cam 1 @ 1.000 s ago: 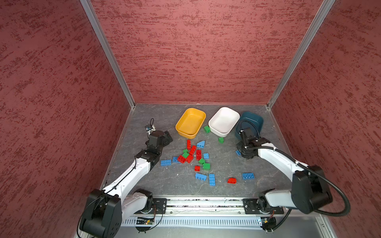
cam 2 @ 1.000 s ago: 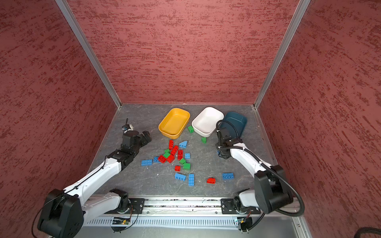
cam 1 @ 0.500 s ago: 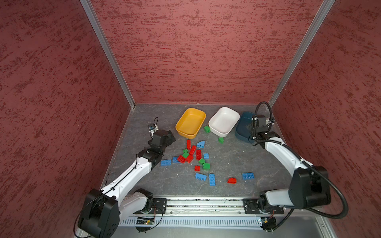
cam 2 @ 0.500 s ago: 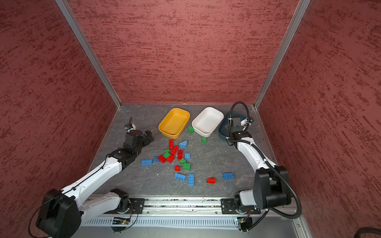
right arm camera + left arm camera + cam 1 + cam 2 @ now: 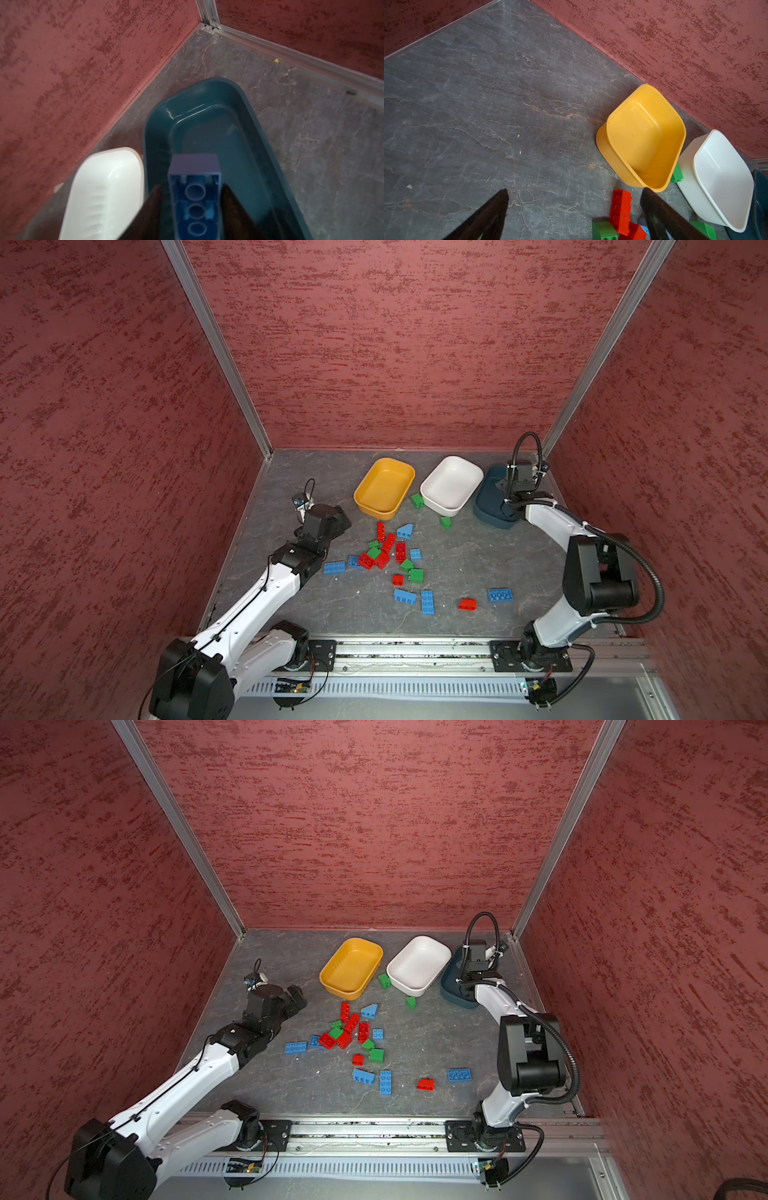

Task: Sort the legos into containers by color
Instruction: 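Lift the blue brick over the teal bin and release it, then grasp a red brick from the pile with the left gripper while the right arm withdraws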

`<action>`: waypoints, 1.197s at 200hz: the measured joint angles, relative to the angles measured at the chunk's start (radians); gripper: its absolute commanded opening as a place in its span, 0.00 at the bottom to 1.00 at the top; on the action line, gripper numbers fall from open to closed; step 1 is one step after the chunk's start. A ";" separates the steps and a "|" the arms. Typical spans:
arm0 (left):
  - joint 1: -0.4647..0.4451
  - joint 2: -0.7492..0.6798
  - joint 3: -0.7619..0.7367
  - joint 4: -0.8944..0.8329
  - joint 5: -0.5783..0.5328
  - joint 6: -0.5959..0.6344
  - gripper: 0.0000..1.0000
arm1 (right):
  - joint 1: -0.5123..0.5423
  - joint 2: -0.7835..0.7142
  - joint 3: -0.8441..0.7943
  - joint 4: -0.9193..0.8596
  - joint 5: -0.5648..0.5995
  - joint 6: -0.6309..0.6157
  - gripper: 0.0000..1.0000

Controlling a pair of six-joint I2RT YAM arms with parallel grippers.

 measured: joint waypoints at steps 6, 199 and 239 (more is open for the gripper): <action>0.000 0.000 0.000 -0.005 0.000 -0.007 0.99 | 0.000 -0.001 0.002 0.003 0.000 -0.010 0.72; -0.291 0.114 0.109 -0.351 0.143 -0.048 1.00 | 0.191 -0.619 -0.493 -0.163 -0.562 -0.333 0.99; -0.358 0.298 0.227 -0.467 0.161 0.082 0.94 | 0.191 -0.634 -0.494 -0.137 -0.504 -0.345 0.99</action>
